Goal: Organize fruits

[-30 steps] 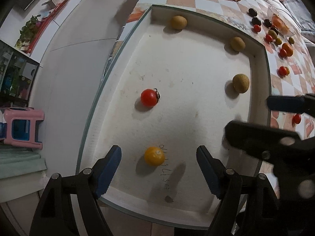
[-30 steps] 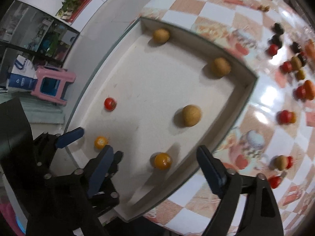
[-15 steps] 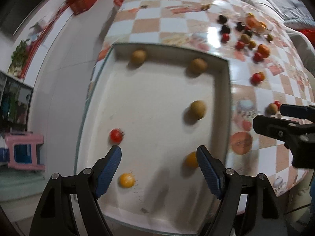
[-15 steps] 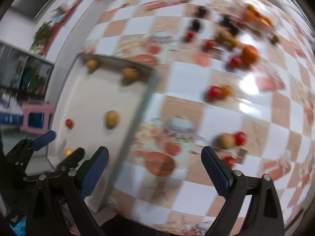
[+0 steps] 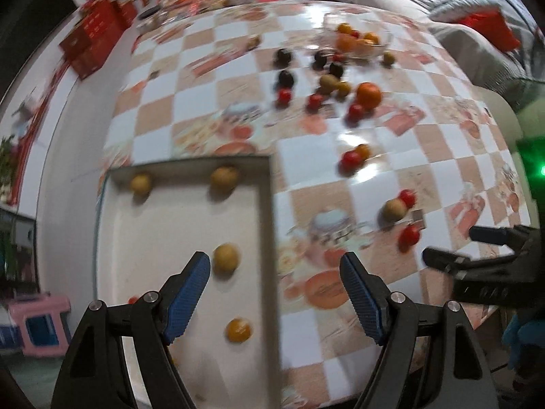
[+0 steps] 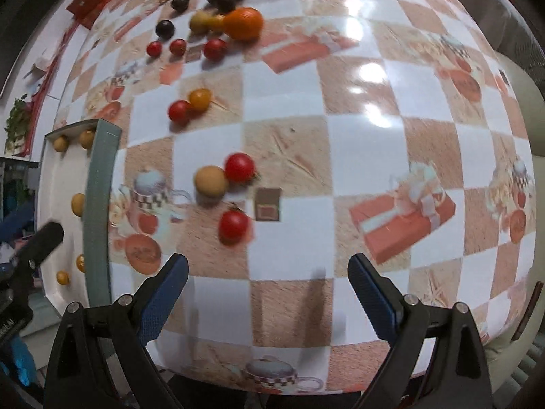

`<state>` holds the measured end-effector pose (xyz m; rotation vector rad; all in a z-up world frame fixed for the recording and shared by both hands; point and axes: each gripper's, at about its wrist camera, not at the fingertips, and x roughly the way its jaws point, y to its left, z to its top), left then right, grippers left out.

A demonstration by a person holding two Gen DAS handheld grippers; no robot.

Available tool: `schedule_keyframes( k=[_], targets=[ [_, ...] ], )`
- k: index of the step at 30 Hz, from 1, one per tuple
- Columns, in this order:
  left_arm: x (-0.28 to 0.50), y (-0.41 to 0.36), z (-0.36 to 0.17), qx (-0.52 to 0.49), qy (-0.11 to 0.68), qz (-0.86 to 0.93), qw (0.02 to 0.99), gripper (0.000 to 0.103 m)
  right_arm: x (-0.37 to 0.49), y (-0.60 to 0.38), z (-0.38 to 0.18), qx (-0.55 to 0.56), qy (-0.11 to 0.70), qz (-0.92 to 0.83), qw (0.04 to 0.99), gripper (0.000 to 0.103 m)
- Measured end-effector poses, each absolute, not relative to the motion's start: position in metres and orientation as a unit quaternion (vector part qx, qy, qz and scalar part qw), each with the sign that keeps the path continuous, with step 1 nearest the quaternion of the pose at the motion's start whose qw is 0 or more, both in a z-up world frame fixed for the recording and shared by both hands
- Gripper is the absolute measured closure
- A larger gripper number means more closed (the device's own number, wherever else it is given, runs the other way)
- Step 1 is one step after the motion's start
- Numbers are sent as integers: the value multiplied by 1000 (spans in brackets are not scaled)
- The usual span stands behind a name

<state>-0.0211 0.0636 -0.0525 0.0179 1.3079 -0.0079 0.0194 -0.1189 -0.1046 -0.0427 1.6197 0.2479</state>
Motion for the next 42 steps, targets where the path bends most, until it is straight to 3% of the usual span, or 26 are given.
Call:
schedule_keyframes(
  k=[22, 26, 30, 33, 36, 38, 41, 42],
  targets=[
    [72, 0, -108, 44, 613, -52, 787, 23, 12, -113, -118, -21, 701, 152, 696, 10],
    [79, 0, -121, 36, 626, -47, 778, 24, 15, -99, -123, -39, 696, 164, 698, 30],
    [80, 1, -130, 33, 633, -44, 772, 24, 16, -87, -125, -57, 686, 172, 704, 34],
    [79, -4, -135, 41, 639, -51, 767, 35, 15, -79, -124, -75, 681, 177, 706, 41],
    [78, -7, -137, 39, 638, -55, 767, 38, 14, -77, -123, -86, 680, 177, 706, 49],
    [78, -9, -137, 36, 637, -59, 768, 47, 16, -78, -123, -87, 679, 176, 707, 60],
    [80, -16, -135, 37, 634, -64, 770, 70, 17, -91, -120, -68, 685, 184, 702, 79],
    [82, -19, -134, 35, 635, -67, 769, 73, 19, -95, -121, -54, 690, 186, 697, 80]
  ],
)
